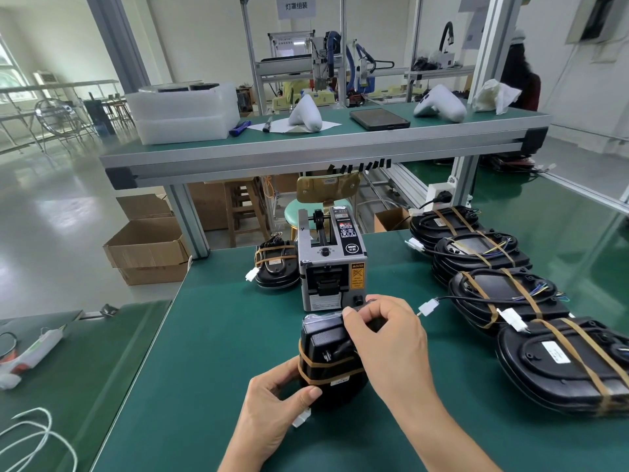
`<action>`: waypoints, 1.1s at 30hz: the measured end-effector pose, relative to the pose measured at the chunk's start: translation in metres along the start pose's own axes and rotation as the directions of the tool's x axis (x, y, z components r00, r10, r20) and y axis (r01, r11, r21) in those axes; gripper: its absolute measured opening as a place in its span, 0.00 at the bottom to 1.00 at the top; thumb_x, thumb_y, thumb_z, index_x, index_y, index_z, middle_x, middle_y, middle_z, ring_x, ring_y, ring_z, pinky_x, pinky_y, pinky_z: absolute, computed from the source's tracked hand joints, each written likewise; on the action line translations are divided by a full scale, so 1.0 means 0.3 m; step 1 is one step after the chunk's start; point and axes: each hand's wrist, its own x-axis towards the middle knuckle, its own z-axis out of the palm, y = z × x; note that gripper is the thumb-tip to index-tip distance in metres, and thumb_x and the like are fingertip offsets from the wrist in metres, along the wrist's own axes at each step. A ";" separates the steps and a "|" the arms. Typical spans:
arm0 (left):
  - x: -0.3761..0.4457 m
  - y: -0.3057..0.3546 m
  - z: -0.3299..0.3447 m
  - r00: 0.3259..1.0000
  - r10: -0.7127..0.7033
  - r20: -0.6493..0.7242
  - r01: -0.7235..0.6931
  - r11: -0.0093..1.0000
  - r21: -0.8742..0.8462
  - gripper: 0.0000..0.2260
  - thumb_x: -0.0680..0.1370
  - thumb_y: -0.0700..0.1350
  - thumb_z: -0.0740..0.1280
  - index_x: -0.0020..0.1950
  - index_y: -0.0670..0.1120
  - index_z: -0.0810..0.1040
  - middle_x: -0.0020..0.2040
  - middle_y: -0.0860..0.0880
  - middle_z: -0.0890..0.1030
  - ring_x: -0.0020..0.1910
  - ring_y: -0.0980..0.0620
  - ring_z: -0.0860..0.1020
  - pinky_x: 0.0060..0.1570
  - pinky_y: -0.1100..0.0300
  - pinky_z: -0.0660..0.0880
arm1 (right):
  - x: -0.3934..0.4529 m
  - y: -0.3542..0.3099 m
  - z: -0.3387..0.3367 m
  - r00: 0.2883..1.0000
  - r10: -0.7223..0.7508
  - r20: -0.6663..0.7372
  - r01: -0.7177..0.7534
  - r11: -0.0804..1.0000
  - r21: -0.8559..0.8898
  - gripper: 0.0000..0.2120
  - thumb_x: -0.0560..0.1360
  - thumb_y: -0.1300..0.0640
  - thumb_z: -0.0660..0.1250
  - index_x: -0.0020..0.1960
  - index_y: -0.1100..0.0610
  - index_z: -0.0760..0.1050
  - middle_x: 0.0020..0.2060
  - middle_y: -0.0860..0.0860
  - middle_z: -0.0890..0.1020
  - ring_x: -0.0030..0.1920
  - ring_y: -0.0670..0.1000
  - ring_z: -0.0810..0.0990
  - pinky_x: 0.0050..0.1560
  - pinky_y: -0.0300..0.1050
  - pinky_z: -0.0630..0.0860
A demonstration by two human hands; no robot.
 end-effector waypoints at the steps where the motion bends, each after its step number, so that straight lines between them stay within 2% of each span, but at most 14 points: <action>1: 0.000 0.002 0.000 1.000 0.000 0.001 0.000 1.000 0.010 0.22 0.76 0.53 0.81 0.68 0.52 0.84 0.63 0.47 0.87 0.67 0.46 0.82 0.69 0.54 0.77 | 0.000 0.002 0.002 1.000 -0.001 -0.011 0.001 1.000 0.001 0.12 0.74 0.48 0.75 0.35 0.50 0.78 0.48 0.38 0.79 0.53 0.34 0.76 0.49 0.26 0.66; 5: -0.001 0.009 0.002 1.000 -0.003 -0.002 0.003 1.000 0.009 0.21 0.76 0.53 0.80 0.69 0.52 0.84 0.63 0.47 0.87 0.67 0.45 0.82 0.69 0.54 0.77 | 0.000 0.006 0.006 0.999 -0.021 -0.038 0.020 1.000 -0.004 0.11 0.76 0.49 0.73 0.37 0.49 0.77 0.47 0.39 0.79 0.51 0.34 0.76 0.48 0.26 0.67; 6: -0.001 0.012 0.002 1.000 -0.001 -0.002 0.001 1.000 0.011 0.21 0.76 0.53 0.80 0.68 0.52 0.84 0.63 0.47 0.87 0.67 0.46 0.82 0.69 0.54 0.77 | 0.000 0.008 0.006 0.999 -0.019 -0.044 0.019 1.000 0.001 0.10 0.76 0.49 0.72 0.38 0.49 0.77 0.47 0.39 0.80 0.51 0.35 0.76 0.49 0.29 0.69; 8: -0.002 0.018 0.004 1.000 0.005 0.004 -0.005 1.000 0.013 0.21 0.77 0.53 0.80 0.68 0.51 0.84 0.63 0.47 0.87 0.67 0.46 0.82 0.69 0.55 0.76 | 0.001 0.009 0.003 0.998 0.006 -0.058 -0.004 1.000 0.023 0.09 0.77 0.50 0.71 0.40 0.49 0.76 0.47 0.40 0.82 0.50 0.40 0.79 0.54 0.44 0.75; 10: -0.003 0.023 0.006 1.000 0.010 0.010 -0.010 1.000 0.009 0.21 0.77 0.52 0.80 0.68 0.51 0.84 0.63 0.47 0.87 0.67 0.46 0.82 0.69 0.57 0.76 | -0.004 0.008 0.000 0.998 0.022 -0.064 -0.019 0.998 0.057 0.07 0.78 0.48 0.70 0.43 0.48 0.76 0.46 0.41 0.83 0.48 0.43 0.80 0.55 0.50 0.77; 13: -0.004 0.028 0.008 1.000 0.011 0.009 -0.011 1.000 0.002 0.21 0.76 0.52 0.80 0.68 0.51 0.84 0.63 0.47 0.86 0.68 0.46 0.82 0.69 0.58 0.76 | -0.018 0.006 -0.001 0.999 0.021 -0.024 -0.019 0.996 0.083 0.11 0.74 0.42 0.74 0.49 0.45 0.74 0.47 0.42 0.81 0.50 0.42 0.80 0.54 0.45 0.76; 15: -0.005 0.028 0.007 1.000 0.006 0.012 -0.006 1.000 -0.002 0.21 0.76 0.52 0.80 0.68 0.50 0.84 0.64 0.47 0.86 0.68 0.45 0.82 0.69 0.57 0.76 | -0.019 0.008 0.003 1.000 0.013 0.012 -0.013 0.997 0.082 0.13 0.73 0.43 0.75 0.51 0.43 0.73 0.50 0.41 0.80 0.53 0.40 0.78 0.54 0.40 0.74; 19: -0.003 0.024 0.006 1.000 0.000 0.015 0.000 1.000 -0.002 0.21 0.77 0.51 0.80 0.69 0.50 0.84 0.64 0.46 0.86 0.68 0.44 0.82 0.69 0.56 0.76 | -0.009 0.012 0.007 0.999 -0.031 0.021 0.029 0.997 0.073 0.10 0.76 0.48 0.74 0.50 0.41 0.72 0.50 0.40 0.79 0.53 0.36 0.76 0.52 0.31 0.69; 20: -0.003 0.021 0.006 1.000 0.000 0.014 0.000 1.000 0.000 0.21 0.77 0.51 0.80 0.69 0.50 0.84 0.64 0.46 0.86 0.68 0.45 0.82 0.69 0.55 0.76 | -0.008 0.015 0.006 0.999 -0.036 0.018 0.034 0.996 0.082 0.09 0.77 0.49 0.73 0.50 0.41 0.73 0.50 0.41 0.79 0.53 0.37 0.76 0.52 0.33 0.70; 22: -0.003 0.018 0.004 1.000 -0.018 0.013 0.018 1.000 0.007 0.22 0.77 0.51 0.80 0.70 0.50 0.83 0.64 0.46 0.86 0.68 0.45 0.82 0.69 0.56 0.76 | -0.003 0.022 0.006 1.000 -0.024 0.014 0.022 0.994 0.109 0.07 0.78 0.51 0.72 0.50 0.42 0.74 0.50 0.41 0.80 0.51 0.40 0.78 0.56 0.42 0.75; 25: -0.005 0.023 0.005 0.998 -0.061 0.009 0.061 0.998 0.015 0.22 0.77 0.52 0.80 0.70 0.52 0.83 0.64 0.46 0.86 0.63 0.47 0.83 0.62 0.59 0.79 | 0.003 0.037 0.006 1.000 -0.002 0.001 0.001 0.991 0.137 0.05 0.79 0.51 0.70 0.51 0.44 0.75 0.49 0.42 0.81 0.51 0.44 0.79 0.59 0.50 0.77; 28: -0.007 0.032 0.011 0.996 -0.090 0.003 0.090 0.996 0.004 0.23 0.76 0.54 0.80 0.70 0.53 0.83 0.62 0.45 0.87 0.54 0.47 0.82 0.56 0.61 0.79 | 0.004 0.051 0.008 1.000 0.018 0.002 -0.018 0.982 0.186 0.06 0.79 0.51 0.70 0.54 0.42 0.76 0.51 0.42 0.82 0.53 0.43 0.80 0.61 0.49 0.77; 31: -0.013 0.049 0.012 0.996 -0.085 0.000 0.085 0.996 0.017 0.23 0.76 0.57 0.80 0.69 0.54 0.84 0.62 0.46 0.87 0.58 0.50 0.84 0.59 0.62 0.79 | 0.014 0.066 0.007 0.994 0.077 0.079 -0.095 0.958 0.269 0.11 0.80 0.50 0.69 0.60 0.37 0.76 0.52 0.38 0.83 0.55 0.39 0.80 0.62 0.43 0.75; 33: -0.014 0.058 0.014 0.997 -0.081 0.002 0.081 0.997 0.012 0.23 0.76 0.58 0.79 0.68 0.54 0.84 0.61 0.46 0.87 0.57 0.50 0.84 0.57 0.63 0.79 | 0.032 0.073 -0.001 0.980 0.124 0.156 -0.176 0.906 0.385 0.10 0.81 0.52 0.69 0.61 0.42 0.80 0.52 0.40 0.85 0.57 0.43 0.82 0.63 0.43 0.75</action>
